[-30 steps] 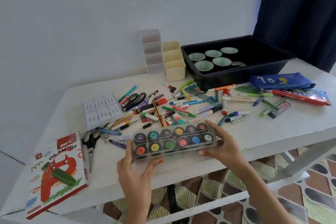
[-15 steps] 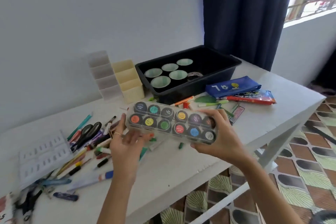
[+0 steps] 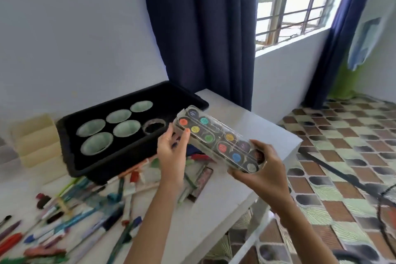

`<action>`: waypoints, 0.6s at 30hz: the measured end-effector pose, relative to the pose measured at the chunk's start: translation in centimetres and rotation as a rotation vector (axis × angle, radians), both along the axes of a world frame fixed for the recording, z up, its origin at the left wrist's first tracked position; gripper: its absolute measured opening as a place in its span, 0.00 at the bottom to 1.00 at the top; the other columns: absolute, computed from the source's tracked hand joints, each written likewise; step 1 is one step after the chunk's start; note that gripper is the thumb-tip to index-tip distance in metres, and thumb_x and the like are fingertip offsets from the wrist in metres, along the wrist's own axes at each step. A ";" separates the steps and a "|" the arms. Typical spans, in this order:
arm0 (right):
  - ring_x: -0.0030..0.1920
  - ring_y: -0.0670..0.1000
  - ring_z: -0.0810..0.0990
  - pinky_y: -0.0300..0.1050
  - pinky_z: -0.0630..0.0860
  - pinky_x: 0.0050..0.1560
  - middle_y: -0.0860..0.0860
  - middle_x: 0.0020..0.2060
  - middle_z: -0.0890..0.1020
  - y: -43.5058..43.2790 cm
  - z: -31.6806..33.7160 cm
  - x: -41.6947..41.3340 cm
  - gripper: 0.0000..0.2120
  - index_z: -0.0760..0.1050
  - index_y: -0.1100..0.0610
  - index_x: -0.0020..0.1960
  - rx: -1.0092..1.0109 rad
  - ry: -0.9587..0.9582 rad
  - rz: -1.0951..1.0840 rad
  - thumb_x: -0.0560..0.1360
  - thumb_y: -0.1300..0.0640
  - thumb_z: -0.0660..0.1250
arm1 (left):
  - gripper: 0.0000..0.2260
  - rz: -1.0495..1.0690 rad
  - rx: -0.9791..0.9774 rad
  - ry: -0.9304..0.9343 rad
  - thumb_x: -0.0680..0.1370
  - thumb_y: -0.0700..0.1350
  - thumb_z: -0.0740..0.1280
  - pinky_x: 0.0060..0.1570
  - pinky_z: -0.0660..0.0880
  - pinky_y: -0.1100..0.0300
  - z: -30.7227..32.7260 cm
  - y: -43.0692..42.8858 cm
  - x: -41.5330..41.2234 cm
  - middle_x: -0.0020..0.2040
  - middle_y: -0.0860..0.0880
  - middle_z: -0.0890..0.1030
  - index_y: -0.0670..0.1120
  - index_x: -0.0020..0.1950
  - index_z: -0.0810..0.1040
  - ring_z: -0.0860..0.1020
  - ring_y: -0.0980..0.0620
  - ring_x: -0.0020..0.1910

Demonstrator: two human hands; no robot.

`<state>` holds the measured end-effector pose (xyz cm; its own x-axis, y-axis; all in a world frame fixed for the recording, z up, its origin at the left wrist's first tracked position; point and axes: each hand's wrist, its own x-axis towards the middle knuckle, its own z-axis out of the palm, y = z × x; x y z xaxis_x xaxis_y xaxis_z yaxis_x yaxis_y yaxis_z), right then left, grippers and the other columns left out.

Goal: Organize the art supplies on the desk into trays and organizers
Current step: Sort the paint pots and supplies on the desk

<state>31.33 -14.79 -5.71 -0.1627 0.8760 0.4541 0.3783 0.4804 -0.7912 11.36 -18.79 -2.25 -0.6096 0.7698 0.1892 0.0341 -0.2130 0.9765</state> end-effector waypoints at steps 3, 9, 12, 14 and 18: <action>0.49 0.49 0.79 0.43 0.78 0.51 0.51 0.50 0.78 3.6 -1.0 2.1 0.41 0.71 0.59 0.62 -0.019 0.017 -0.162 0.53 0.49 0.82 | 0.23 -0.144 -0.040 0.105 0.77 0.48 0.66 0.69 0.65 0.56 -1.3 5.9 4.1 0.70 0.51 0.71 0.47 0.71 0.68 0.68 0.56 0.69; 0.51 0.52 0.76 0.49 0.76 0.53 0.54 0.51 0.77 9.5 -3.5 5.3 0.41 0.72 0.61 0.62 -0.078 -0.054 -0.364 0.53 0.49 0.82 | 0.29 -0.323 -0.261 0.103 0.76 0.47 0.68 0.67 0.69 0.51 -4.4 13.2 11.0 0.69 0.47 0.71 0.42 0.74 0.62 0.71 0.51 0.66; 0.53 0.54 0.75 0.44 0.73 0.52 0.55 0.51 0.77 11.8 -4.8 6.5 0.40 0.72 0.62 0.61 -0.089 -0.125 -0.374 0.54 0.50 0.82 | 0.33 -0.340 -0.332 0.113 0.75 0.46 0.69 0.69 0.64 0.58 -5.7 15.2 13.1 0.71 0.47 0.68 0.41 0.75 0.57 0.67 0.53 0.68; 0.54 0.54 0.74 0.44 0.72 0.53 0.56 0.53 0.78 12.9 -5.6 6.8 0.40 0.72 0.62 0.62 -0.104 -0.160 -0.354 0.54 0.51 0.82 | 0.31 -0.300 -0.371 0.173 0.76 0.44 0.69 0.64 0.62 0.70 -6.4 15.8 13.6 0.69 0.46 0.69 0.39 0.74 0.58 0.67 0.56 0.65; 0.56 0.55 0.75 0.47 0.72 0.57 0.56 0.54 0.78 14.8 -6.5 7.0 0.40 0.72 0.62 0.62 -0.102 -0.174 -0.308 0.55 0.52 0.81 | 0.32 -0.240 -0.418 0.253 0.76 0.46 0.68 0.67 0.58 0.67 -7.2 17.1 13.9 0.70 0.45 0.68 0.39 0.75 0.58 0.65 0.50 0.71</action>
<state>38.31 0.04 -12.23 0.0482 0.9351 0.3510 0.6261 0.2456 -0.7401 25.27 -1.65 -9.49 -0.3826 0.9228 -0.0448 0.2776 0.1610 0.9471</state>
